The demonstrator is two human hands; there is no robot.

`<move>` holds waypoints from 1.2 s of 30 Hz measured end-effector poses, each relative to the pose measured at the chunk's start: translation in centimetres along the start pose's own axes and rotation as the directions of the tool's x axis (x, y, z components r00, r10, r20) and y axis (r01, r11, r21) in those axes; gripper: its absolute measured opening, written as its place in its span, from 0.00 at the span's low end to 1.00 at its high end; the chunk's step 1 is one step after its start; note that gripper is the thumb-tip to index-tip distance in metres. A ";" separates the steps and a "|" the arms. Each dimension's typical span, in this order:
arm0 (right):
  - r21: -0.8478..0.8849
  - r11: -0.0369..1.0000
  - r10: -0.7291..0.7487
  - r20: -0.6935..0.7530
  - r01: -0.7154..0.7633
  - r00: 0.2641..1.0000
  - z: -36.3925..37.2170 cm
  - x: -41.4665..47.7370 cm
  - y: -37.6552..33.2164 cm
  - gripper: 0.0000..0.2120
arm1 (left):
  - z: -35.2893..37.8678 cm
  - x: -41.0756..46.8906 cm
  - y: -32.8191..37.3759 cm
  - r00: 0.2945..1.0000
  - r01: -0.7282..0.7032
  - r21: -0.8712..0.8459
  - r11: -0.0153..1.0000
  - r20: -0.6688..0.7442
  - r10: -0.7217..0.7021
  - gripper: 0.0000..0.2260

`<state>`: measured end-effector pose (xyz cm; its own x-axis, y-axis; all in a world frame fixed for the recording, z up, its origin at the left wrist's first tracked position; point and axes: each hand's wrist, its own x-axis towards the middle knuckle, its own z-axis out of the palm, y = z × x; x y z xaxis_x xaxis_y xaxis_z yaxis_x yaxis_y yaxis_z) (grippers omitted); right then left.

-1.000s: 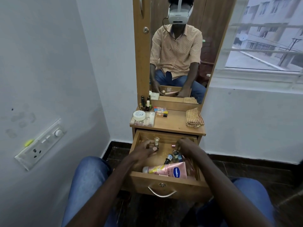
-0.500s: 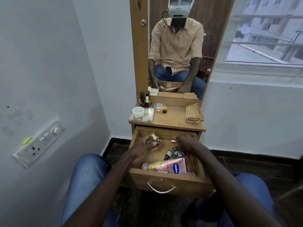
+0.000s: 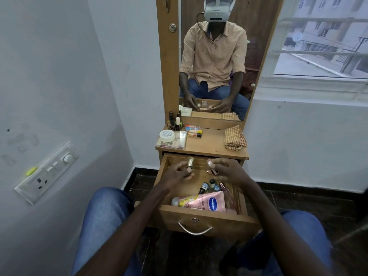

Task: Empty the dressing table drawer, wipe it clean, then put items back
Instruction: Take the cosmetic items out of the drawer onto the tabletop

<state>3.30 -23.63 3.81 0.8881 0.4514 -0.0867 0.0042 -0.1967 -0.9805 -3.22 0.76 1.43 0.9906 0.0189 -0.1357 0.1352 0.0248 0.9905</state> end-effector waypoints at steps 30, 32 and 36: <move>0.479 0.855 -0.005 -0.374 0.198 0.928 -1.0 1.9 -1.9 0.13 | 4.8 4.1 6.1 0.835 -0.299 0.458 0.837 -0.300 0.462 0.19; 0.404 0.894 -0.005 -0.425 0.194 0.905 -1.0 2.2 -2.1 0.15 | 4.7 4.8 6.3 0.831 -0.295 0.487 0.822 -0.293 0.472 0.18; 0.215 0.958 -0.062 -0.491 0.190 0.869 -1.1 3.1 -3.1 0.17 | 4.9 6.1 7.0 0.830 -0.325 0.491 0.808 -0.263 0.493 0.15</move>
<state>6.56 -22.60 6.74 0.9971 -0.0234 0.0725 0.0743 0.0847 -0.9936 3.83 -3.88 7.65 0.8826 0.2904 0.3696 -0.2015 -0.4768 0.8556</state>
